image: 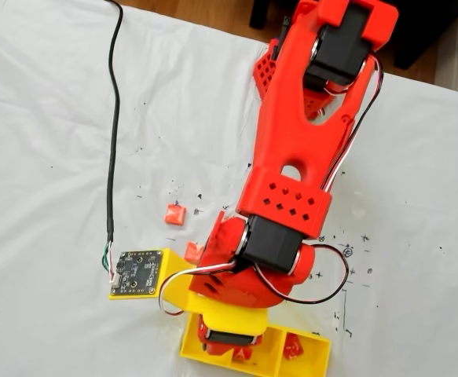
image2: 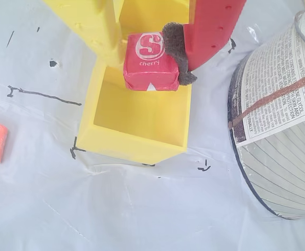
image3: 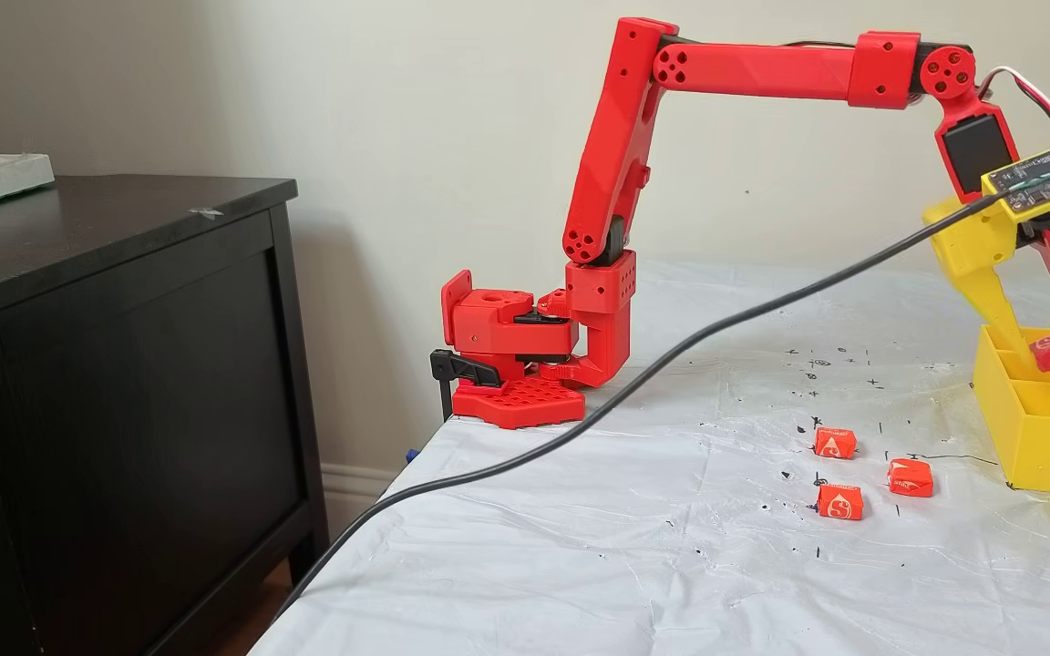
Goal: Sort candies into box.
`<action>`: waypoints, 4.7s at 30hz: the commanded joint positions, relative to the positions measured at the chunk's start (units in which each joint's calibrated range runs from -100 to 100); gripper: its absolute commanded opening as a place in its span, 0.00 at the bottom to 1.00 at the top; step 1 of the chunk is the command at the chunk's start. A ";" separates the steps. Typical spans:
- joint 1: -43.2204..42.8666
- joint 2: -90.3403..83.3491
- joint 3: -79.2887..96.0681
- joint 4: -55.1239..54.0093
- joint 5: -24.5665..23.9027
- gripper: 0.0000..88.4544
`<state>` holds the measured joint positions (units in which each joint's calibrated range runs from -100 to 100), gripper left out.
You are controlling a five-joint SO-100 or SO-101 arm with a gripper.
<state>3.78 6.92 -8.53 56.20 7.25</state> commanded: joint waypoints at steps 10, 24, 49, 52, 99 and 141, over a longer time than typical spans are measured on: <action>-0.79 -1.40 -7.17 -0.57 1.86 0.19; -1.33 -6.92 -4.17 3.60 3.22 0.24; 4.28 -27.27 35.16 7.04 6.01 0.00; 4.55 -27.44 38.07 3.60 5.86 0.00; 7.00 -14.55 38.53 -1.88 7.77 0.38; 6.00 -21.59 42.90 2.54 7.91 0.30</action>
<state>9.96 -8.78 35.23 58.16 15.12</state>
